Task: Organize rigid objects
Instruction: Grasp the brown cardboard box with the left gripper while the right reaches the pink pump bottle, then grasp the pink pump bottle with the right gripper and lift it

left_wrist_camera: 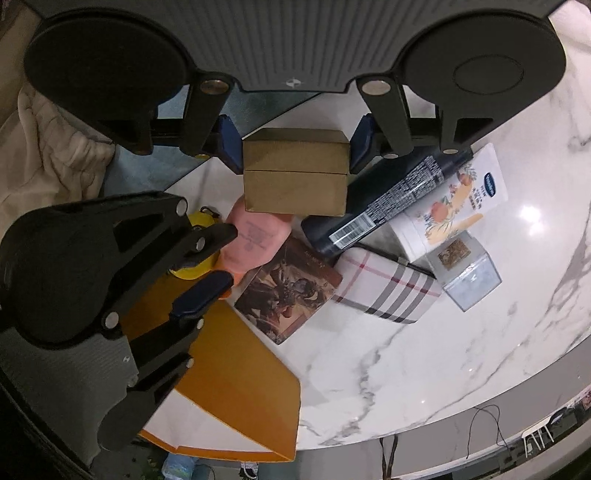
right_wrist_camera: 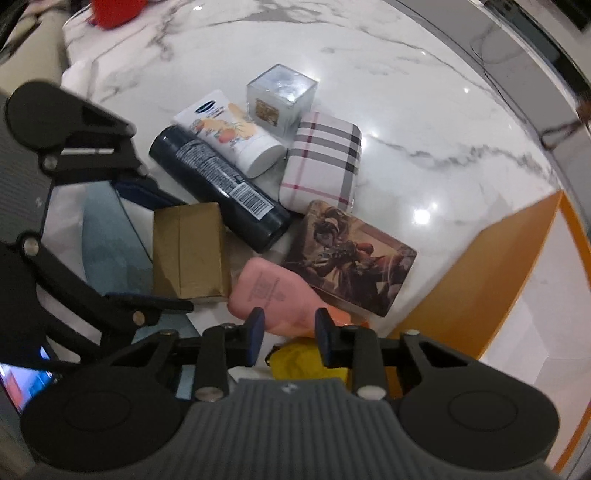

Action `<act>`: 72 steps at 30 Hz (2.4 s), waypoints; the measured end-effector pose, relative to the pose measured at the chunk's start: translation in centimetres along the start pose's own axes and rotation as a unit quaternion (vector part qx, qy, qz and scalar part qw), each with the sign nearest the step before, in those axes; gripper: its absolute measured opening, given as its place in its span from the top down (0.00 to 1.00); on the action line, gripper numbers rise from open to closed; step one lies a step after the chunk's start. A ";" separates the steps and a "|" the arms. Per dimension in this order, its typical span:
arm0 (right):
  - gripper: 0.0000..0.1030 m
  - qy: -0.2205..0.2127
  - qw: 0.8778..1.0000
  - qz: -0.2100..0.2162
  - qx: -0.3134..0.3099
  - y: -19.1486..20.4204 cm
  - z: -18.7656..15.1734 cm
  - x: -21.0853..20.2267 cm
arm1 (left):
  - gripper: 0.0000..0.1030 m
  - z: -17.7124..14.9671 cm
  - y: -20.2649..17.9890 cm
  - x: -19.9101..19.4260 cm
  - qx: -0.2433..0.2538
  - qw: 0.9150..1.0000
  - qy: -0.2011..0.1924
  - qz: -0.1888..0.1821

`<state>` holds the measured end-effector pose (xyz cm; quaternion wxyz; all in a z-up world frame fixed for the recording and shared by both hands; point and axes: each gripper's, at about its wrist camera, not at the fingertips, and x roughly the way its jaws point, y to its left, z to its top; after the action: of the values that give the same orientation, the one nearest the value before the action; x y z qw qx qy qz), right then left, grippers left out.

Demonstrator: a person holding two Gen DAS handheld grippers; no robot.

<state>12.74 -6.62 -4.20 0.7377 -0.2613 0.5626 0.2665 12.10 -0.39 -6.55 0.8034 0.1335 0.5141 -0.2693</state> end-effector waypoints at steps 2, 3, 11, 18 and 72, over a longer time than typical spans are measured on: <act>0.72 -0.006 0.999 0.005 0.044 -0.2 0.3 0.2 | 0.34 0.0 0.3 -0.1 -0.006 1.000 0.004 0.001; 0.72 -0.009 0.997 0.011 0.070 -0.5 0.4 0.2 | 0.34 -0.1 0.4 -0.2 -0.008 1.000 0.004 0.000; 0.63 -0.030 0.961 -0.002 0.274 -0.7 -0.5 0.0 | 0.34 -0.6 1.3 -0.8 -0.020 1.000 0.011 0.010; 0.50 -0.061 0.904 0.008 0.424 -0.8 -2.6 -0.1 | 0.34 -1.0 2.3 -1.1 -0.037 0.999 0.007 0.011; 0.76 -0.122 0.890 0.062 0.436 0.1 -3.5 3.2 | 0.35 -1.2 2.7 -0.9 -0.026 0.999 -0.021 0.039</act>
<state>10.99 -8.60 -8.13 0.8219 0.1565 0.5432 0.0698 12.42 2.65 -6.43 0.8271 0.1265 0.4983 -0.2269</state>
